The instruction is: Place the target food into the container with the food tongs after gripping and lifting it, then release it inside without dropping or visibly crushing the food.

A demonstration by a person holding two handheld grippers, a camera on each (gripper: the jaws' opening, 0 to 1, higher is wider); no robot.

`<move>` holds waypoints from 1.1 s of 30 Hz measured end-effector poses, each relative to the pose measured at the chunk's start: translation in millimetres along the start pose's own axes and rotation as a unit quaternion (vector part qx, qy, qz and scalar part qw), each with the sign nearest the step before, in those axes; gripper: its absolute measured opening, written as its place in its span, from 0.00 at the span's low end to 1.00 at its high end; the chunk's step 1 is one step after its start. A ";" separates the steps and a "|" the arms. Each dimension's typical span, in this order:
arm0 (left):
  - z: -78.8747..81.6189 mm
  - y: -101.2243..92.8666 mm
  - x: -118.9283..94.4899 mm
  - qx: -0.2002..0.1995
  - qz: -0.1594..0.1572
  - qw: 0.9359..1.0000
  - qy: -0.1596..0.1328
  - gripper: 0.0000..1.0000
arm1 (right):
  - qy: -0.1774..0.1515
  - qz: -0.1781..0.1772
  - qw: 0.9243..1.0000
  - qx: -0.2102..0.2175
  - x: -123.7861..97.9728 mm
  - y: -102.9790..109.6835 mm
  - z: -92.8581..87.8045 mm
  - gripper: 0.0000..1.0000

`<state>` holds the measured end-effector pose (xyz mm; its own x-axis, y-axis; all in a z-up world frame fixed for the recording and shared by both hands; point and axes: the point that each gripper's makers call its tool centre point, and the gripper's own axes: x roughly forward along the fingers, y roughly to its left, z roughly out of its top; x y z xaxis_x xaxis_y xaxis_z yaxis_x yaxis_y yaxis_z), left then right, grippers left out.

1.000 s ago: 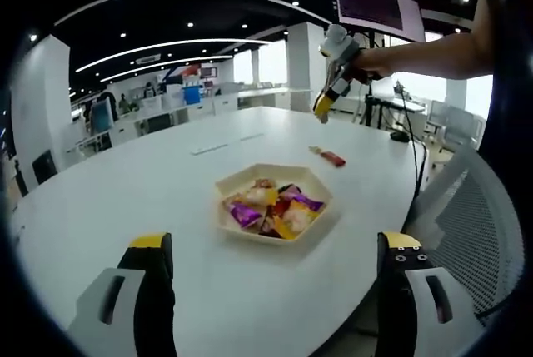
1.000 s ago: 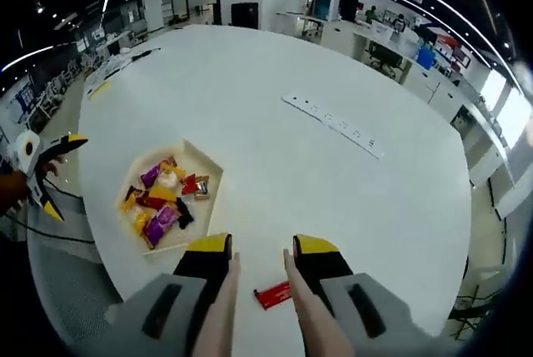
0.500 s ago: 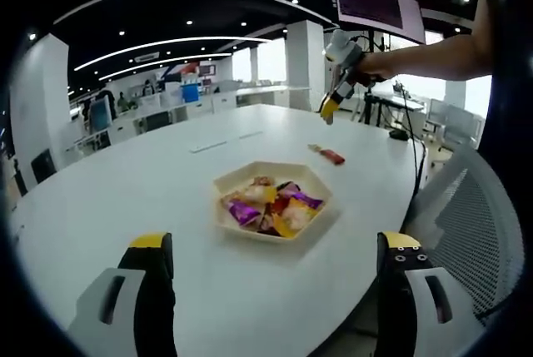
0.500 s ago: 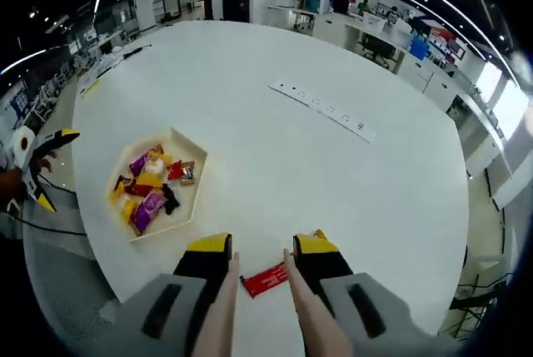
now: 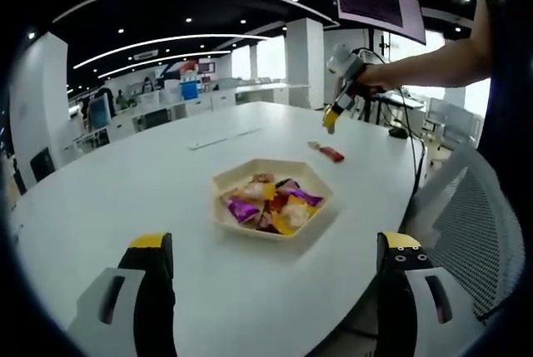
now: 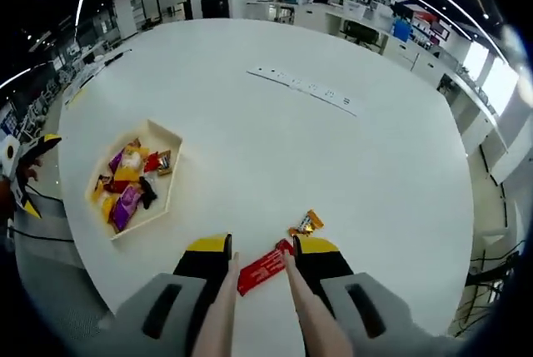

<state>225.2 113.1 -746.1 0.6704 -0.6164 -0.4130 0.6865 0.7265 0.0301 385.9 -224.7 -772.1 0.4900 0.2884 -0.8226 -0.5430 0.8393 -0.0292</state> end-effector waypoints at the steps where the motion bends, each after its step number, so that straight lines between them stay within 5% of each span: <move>1: 0.5 1.3 -0.2 0.003 0.003 1.000 -0.002 0.99 | 0.001 0.000 1.000 0.001 1.8 -0.2 -2.1 0.29; 21: -4.1 0.1 2.6 -0.006 -0.005 1.000 0.011 0.99 | 0.009 -0.023 0.999 0.023 35.3 1.1 -18.6 0.29; 33: -4.0 -0.2 2.6 -0.007 -0.006 1.000 0.010 0.99 | 0.029 -0.036 0.998 0.033 31.6 -13.1 -38.8 0.29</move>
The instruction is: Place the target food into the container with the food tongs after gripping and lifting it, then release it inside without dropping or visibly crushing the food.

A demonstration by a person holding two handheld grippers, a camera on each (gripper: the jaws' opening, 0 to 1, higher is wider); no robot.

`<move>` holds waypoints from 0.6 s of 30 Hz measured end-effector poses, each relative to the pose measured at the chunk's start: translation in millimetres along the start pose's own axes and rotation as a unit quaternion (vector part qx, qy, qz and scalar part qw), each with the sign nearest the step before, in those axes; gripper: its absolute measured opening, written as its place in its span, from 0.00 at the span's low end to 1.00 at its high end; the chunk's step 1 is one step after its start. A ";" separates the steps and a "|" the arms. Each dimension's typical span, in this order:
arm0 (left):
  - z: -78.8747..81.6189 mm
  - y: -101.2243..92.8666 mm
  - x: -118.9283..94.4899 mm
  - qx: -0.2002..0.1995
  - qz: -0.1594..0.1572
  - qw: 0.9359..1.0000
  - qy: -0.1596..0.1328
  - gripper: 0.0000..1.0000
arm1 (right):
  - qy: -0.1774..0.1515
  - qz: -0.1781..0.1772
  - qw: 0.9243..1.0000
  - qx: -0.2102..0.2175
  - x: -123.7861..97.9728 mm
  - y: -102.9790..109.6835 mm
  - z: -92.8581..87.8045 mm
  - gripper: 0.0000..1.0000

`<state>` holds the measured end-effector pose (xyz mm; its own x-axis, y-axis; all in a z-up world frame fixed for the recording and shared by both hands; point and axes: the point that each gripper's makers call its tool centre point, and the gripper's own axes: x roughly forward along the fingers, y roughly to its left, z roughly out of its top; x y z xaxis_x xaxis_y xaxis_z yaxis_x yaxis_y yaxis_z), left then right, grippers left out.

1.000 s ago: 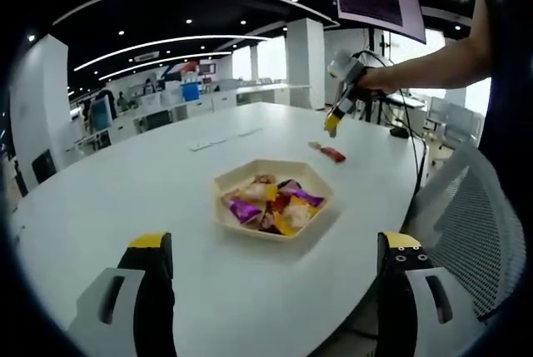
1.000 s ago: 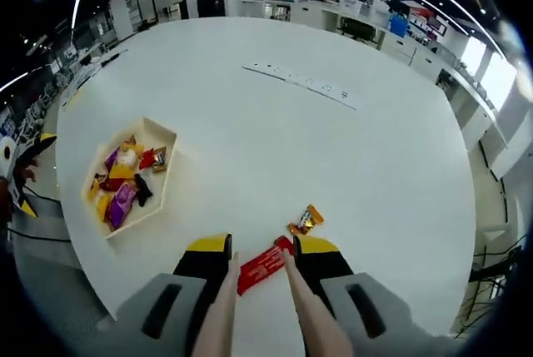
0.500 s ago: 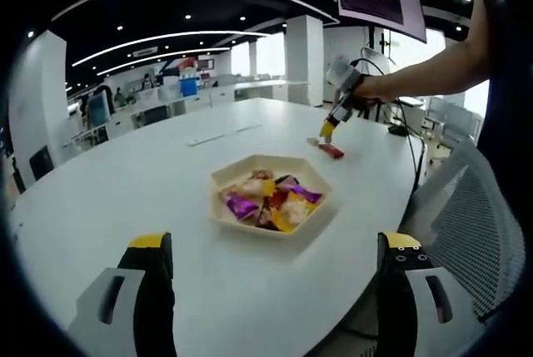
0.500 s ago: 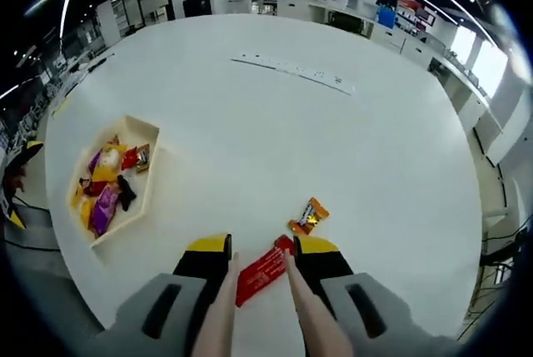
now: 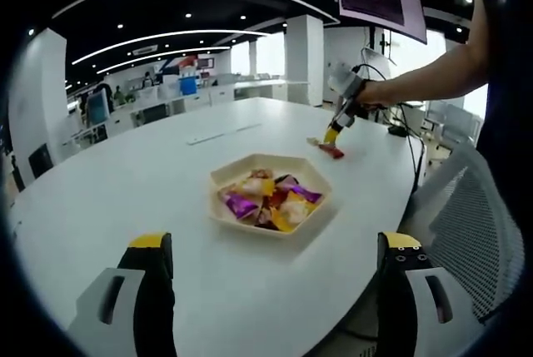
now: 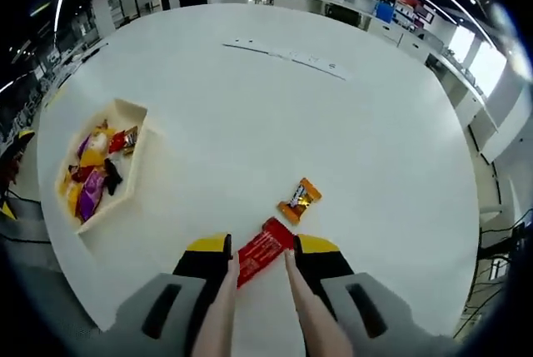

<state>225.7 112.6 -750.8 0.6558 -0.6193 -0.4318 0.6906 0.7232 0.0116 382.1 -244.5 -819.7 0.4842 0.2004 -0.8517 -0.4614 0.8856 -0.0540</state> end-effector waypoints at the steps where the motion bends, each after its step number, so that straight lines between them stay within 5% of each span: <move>1: 0.1 0.0 0.0 0.000 0.000 1.000 0.000 0.99 | 0.000 -0.001 1.000 0.003 -1.6 -0.3 -1.2 0.29; 11: -0.7 -0.3 0.1 0.001 0.000 1.000 0.000 0.99 | -0.004 0.003 1.000 0.000 0.8 10.6 3.7 0.29; 18: 0.2 0.3 -0.1 0.001 0.001 1.000 -0.001 0.99 | 0.007 -0.001 1.000 0.015 -2.4 -1.0 -5.0 0.29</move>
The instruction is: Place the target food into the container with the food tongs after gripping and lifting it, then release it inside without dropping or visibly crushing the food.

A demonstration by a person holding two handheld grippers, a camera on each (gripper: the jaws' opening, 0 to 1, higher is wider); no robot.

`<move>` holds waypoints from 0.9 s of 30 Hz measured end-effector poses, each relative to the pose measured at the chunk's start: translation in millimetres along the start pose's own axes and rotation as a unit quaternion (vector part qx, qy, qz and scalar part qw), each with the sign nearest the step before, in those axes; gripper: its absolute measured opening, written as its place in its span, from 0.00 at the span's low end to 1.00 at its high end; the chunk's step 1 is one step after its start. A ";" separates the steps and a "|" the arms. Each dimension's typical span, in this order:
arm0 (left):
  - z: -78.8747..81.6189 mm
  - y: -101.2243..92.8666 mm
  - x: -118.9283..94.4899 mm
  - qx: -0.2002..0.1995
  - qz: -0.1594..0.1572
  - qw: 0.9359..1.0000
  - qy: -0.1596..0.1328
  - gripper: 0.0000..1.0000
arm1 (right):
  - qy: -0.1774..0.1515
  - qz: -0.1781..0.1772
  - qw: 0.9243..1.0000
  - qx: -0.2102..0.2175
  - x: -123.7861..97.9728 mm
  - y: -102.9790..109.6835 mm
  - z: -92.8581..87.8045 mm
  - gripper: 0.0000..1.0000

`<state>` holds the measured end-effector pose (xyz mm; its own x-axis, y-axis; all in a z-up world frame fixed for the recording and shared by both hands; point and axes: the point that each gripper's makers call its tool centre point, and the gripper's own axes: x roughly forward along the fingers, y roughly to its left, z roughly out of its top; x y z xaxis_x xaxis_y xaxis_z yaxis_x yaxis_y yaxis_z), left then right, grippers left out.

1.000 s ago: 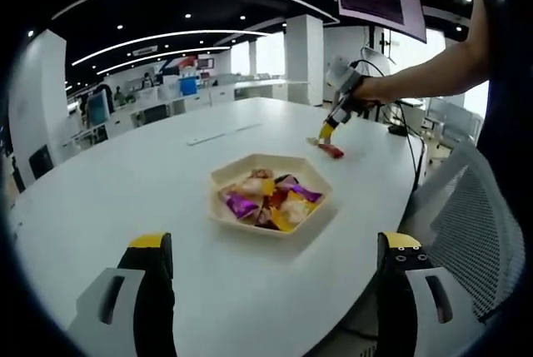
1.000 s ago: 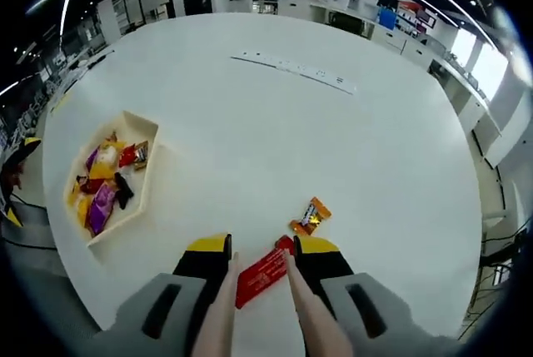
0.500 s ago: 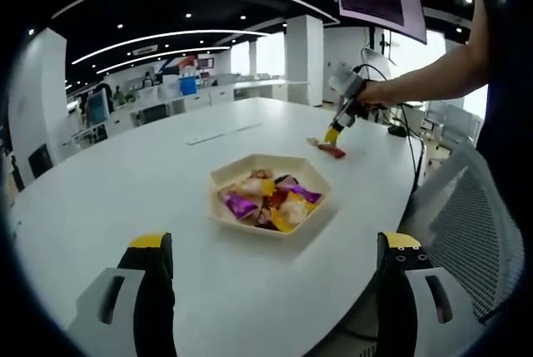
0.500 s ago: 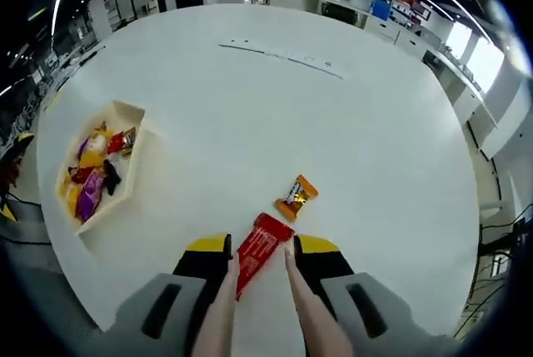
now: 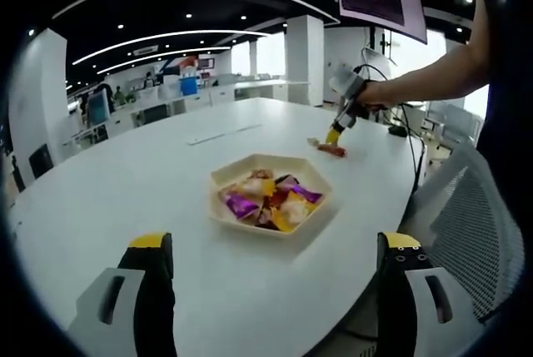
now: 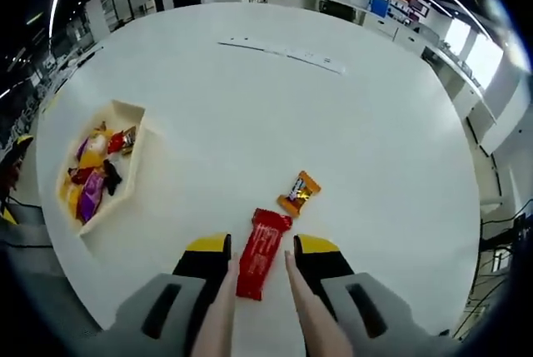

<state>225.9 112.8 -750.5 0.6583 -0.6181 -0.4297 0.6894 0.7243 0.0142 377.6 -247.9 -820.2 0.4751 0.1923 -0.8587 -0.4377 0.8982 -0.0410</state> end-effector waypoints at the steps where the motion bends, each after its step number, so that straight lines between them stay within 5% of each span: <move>1: -0.1 -0.2 0.0 0.000 0.000 1.000 0.001 0.99 | 0.000 0.001 1.000 0.004 -1.6 -1.6 -0.9 0.29; 17: -1.6 -0.9 0.9 0.001 -0.002 1.000 0.005 0.99 | 0.007 0.024 0.999 0.022 13.4 5.2 -7.4 0.29; 22: -1.7 -0.4 1.0 0.000 -0.002 1.000 0.005 0.98 | 0.005 0.022 0.999 -0.045 13.5 6.1 -6.2 0.26; 27: -1.3 -0.2 0.8 -0.001 -0.002 1.000 0.004 0.98 | 0.000 0.026 0.999 -0.033 12.6 7.2 -7.5 0.22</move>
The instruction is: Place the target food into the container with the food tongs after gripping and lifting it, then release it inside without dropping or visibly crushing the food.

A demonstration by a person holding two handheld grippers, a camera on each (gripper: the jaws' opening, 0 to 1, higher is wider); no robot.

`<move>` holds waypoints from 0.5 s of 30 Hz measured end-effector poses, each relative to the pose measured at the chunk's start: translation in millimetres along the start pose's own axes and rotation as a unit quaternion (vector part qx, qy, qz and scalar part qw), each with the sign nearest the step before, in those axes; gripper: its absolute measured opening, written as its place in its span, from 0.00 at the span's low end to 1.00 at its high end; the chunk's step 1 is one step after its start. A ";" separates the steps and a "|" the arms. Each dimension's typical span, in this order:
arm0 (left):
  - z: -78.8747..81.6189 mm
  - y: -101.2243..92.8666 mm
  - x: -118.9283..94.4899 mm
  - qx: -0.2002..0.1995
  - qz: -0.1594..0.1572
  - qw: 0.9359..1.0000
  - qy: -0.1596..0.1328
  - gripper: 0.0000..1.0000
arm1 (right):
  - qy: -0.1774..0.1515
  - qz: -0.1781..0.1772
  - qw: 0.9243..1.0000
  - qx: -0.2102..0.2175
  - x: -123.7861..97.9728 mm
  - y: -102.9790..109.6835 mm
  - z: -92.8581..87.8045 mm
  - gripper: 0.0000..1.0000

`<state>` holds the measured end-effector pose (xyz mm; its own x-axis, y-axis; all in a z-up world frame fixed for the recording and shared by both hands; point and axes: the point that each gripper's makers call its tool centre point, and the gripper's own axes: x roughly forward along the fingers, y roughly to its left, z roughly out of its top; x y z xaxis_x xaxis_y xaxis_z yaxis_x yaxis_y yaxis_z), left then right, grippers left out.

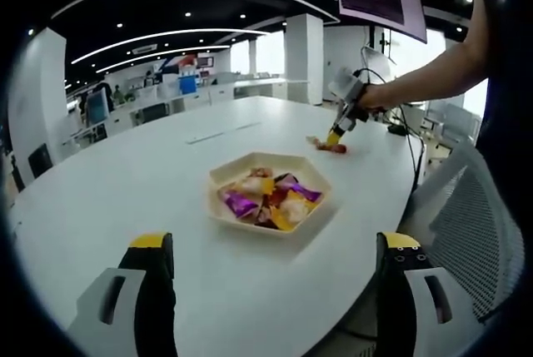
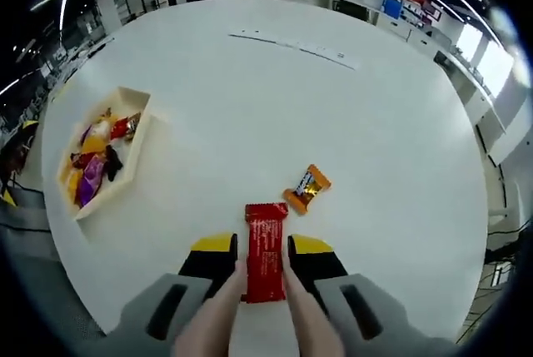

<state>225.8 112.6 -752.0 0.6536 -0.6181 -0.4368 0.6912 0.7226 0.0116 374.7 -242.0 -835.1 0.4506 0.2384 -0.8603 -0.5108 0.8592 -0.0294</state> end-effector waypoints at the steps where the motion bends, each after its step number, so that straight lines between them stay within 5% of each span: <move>1: 0.0 0.2 -0.2 0.000 0.001 1.000 0.000 0.98 | -0.002 0.001 1.000 -0.005 -0.5 1.1 -0.2 0.22; 15: -0.7 0.3 0.0 0.002 0.000 1.000 0.001 0.98 | -0.005 0.001 1.000 -0.008 -0.1 0.4 2.1 0.22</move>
<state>225.8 113.0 -752.6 0.6535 -0.6168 -0.4387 0.6917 0.7220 0.0153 376.1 -240.7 -834.0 0.4566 0.2445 -0.8554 -0.5236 0.8512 -0.0362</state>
